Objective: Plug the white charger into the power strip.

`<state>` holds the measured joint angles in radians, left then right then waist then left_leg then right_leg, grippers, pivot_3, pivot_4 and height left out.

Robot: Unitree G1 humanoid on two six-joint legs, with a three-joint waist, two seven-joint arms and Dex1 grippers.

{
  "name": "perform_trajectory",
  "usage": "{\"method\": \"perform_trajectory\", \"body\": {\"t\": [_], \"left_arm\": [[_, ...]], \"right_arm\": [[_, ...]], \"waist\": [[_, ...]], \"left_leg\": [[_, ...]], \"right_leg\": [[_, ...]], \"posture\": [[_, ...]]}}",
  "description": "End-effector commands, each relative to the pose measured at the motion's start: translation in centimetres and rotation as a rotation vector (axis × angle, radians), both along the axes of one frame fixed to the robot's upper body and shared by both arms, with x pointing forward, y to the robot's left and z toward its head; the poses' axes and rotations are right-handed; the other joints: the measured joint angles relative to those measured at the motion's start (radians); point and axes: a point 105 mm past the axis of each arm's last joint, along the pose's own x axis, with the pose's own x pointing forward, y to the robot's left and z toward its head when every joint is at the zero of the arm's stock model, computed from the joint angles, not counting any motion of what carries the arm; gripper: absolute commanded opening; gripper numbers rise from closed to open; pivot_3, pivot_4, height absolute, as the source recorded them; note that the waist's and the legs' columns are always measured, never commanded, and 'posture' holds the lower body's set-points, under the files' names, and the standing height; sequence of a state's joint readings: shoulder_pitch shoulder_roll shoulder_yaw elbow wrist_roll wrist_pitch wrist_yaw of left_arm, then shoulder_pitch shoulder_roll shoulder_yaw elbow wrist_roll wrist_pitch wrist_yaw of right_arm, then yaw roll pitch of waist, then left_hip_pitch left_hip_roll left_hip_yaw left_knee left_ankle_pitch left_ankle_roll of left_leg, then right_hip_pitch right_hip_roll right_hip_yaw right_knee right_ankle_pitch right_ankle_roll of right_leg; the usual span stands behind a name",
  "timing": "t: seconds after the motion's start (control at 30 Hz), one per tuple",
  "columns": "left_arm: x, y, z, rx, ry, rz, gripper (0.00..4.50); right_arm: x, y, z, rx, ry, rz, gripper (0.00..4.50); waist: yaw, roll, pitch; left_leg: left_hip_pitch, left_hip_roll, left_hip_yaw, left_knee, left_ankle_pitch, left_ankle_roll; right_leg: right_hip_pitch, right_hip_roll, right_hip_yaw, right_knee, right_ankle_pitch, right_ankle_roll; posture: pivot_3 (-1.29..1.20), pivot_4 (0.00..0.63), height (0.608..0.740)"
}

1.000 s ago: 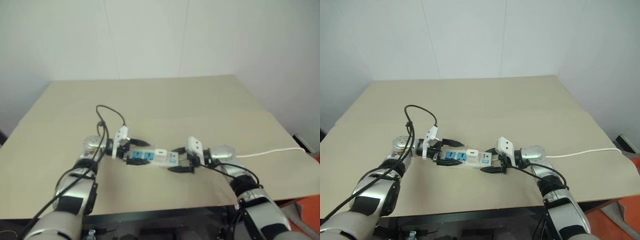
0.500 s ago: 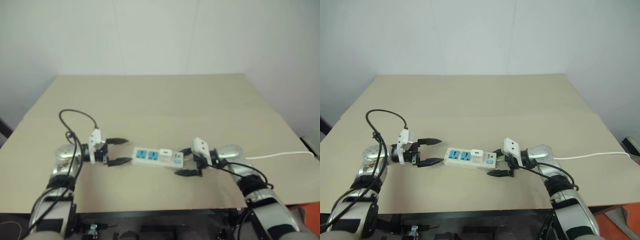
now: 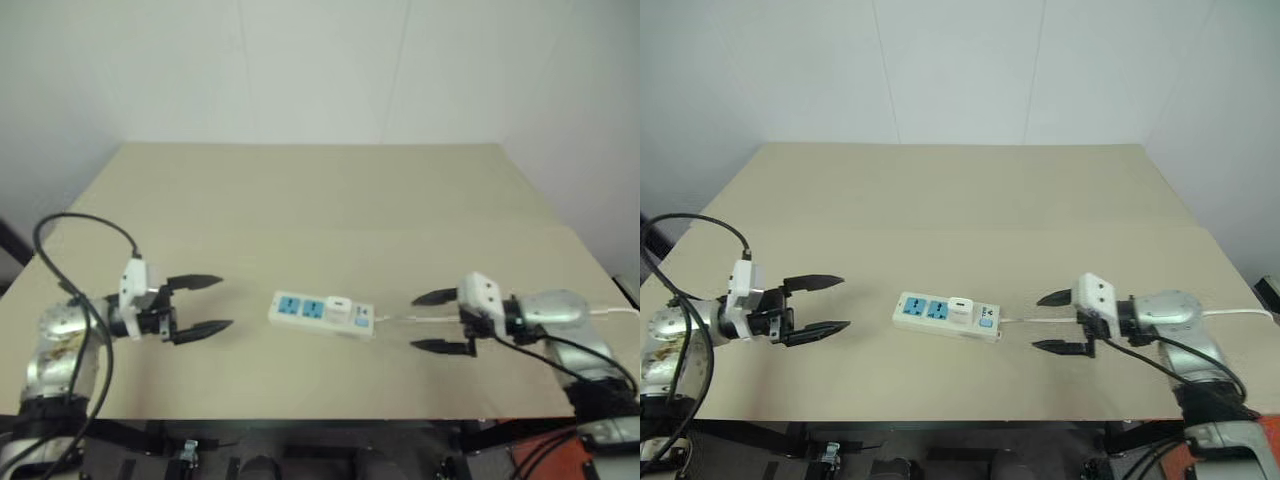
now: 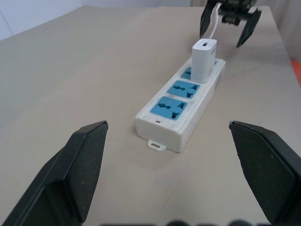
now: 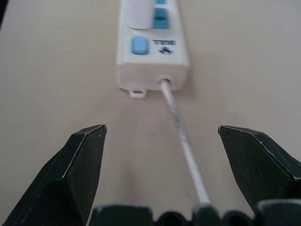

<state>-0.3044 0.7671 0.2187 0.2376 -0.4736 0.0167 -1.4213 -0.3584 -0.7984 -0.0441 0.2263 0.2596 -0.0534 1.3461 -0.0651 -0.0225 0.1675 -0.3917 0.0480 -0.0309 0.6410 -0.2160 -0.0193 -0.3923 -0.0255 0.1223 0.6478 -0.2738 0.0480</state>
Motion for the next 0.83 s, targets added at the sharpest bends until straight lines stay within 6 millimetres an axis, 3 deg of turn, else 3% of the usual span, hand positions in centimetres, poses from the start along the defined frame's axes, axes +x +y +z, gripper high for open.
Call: {"method": "perform_trajectory", "body": {"t": [0.03,0.33,0.83], "left_arm": [[-0.1,0.4,1.5,0.006,-0.035,0.000,4.50],[-0.9,-0.5,1.5,-0.019,0.026,-0.076,4.50],[-0.7,-0.6,1.5,-0.016,0.055,-0.092,4.50]], "right_arm": [[-0.6,-1.9,2.2,0.018,-0.082,-0.078,4.45],[-2.6,-3.6,0.8,0.031,-0.011,-0.165,4.45],[-4.7,-3.6,1.3,0.070,0.023,-0.164,4.45]], "waist": [[0.000,0.000,0.000],[-0.004,-0.001,0.001],[-0.003,-0.002,0.002]], "left_leg": [[0.000,0.000,0.000,0.000,0.000,0.000],[0.000,0.000,0.002,-0.001,0.000,0.000],[0.000,0.000,0.002,-0.001,0.000,0.000]], "right_leg": [[0.000,0.000,0.000,0.000,0.000,0.000],[0.000,0.000,0.001,-0.001,0.000,0.000],[0.000,0.000,0.002,-0.002,0.000,0.000]], "posture": [[0.00,0.150,0.740],[0.00,0.150,0.740],[0.00,0.150,0.740]]}}
